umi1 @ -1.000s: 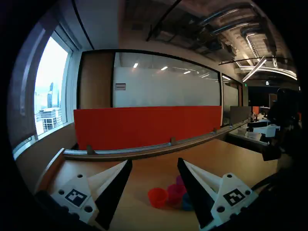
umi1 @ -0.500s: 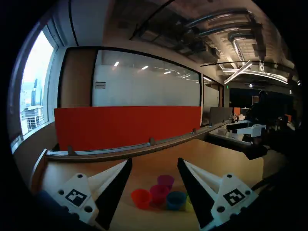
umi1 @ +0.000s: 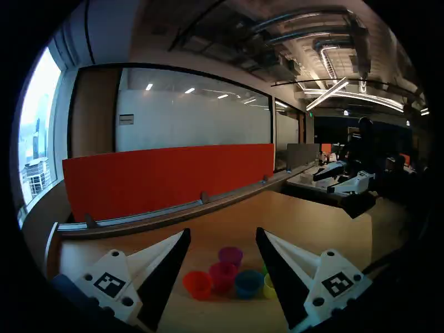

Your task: Pour water

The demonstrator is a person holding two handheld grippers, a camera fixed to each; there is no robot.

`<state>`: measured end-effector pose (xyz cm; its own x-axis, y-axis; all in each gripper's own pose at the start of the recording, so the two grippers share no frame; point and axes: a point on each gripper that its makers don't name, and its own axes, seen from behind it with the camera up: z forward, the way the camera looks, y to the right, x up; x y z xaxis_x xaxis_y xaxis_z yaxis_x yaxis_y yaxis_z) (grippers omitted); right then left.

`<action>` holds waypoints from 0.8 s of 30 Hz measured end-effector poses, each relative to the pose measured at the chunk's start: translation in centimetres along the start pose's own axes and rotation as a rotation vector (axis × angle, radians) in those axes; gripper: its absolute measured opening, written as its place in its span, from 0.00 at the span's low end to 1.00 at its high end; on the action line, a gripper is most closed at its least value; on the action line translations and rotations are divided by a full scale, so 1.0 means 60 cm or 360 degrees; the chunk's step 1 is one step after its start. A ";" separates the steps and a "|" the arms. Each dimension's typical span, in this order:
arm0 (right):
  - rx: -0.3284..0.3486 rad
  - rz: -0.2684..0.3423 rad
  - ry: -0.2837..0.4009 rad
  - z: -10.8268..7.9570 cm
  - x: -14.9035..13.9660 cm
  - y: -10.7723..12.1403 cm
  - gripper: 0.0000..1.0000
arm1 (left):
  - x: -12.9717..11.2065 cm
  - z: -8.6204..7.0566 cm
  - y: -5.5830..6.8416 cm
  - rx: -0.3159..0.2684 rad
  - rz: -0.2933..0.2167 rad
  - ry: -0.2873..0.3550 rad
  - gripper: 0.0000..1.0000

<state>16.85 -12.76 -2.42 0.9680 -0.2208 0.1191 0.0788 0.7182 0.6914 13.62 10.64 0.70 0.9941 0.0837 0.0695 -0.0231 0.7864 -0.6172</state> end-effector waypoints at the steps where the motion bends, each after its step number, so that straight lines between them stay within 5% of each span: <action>1: 0.0008 -0.0006 -0.0010 0.001 -0.002 -0.001 1.00 | -0.004 0.001 0.002 -0.0013 0.0012 -0.0013 0.87; 24: 0.0173 -0.0140 -0.0292 0.046 -0.097 -0.014 1.00 | -0.124 0.039 0.037 -0.0237 0.0178 -0.0296 0.87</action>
<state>10.51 -13.91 -1.74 0.8982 -0.4030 0.1755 0.1255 0.6177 0.7764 5.95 13.18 0.65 0.9492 0.2871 0.1289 -0.1021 0.6683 -0.7369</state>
